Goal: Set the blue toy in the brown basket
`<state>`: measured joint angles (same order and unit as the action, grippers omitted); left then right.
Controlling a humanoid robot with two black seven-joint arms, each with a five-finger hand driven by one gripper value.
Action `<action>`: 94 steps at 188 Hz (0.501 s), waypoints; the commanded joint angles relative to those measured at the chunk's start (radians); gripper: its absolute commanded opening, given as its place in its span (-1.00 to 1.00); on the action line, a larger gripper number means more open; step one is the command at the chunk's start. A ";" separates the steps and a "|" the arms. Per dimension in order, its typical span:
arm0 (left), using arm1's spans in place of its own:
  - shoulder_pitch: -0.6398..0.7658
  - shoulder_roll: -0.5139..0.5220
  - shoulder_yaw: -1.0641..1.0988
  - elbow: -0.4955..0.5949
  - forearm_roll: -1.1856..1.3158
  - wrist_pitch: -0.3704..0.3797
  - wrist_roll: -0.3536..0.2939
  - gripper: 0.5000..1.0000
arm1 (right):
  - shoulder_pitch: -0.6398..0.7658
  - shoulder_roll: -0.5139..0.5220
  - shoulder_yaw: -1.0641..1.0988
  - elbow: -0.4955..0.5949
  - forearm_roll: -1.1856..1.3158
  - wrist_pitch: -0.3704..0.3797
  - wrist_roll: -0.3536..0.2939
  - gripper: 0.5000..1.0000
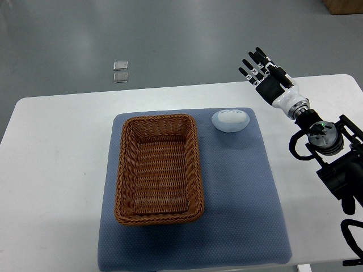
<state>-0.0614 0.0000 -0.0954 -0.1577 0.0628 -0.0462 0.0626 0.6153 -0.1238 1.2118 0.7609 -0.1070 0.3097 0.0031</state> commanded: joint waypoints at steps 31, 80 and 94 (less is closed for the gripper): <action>-0.002 0.000 -0.001 0.001 0.000 -0.009 0.000 1.00 | -0.002 0.000 -0.021 0.000 -0.002 0.002 0.000 0.64; -0.003 0.000 0.000 -0.003 0.000 -0.009 0.000 1.00 | 0.067 -0.073 -0.120 0.002 -0.171 0.031 -0.028 0.64; -0.003 0.000 0.003 -0.008 0.000 -0.009 0.000 1.00 | 0.113 -0.105 -0.167 0.002 -0.255 0.037 -0.051 0.64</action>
<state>-0.0644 0.0000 -0.0972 -0.1588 0.0628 -0.0554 0.0629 0.6721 -0.1892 1.1022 0.7621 -0.2558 0.3403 -0.0210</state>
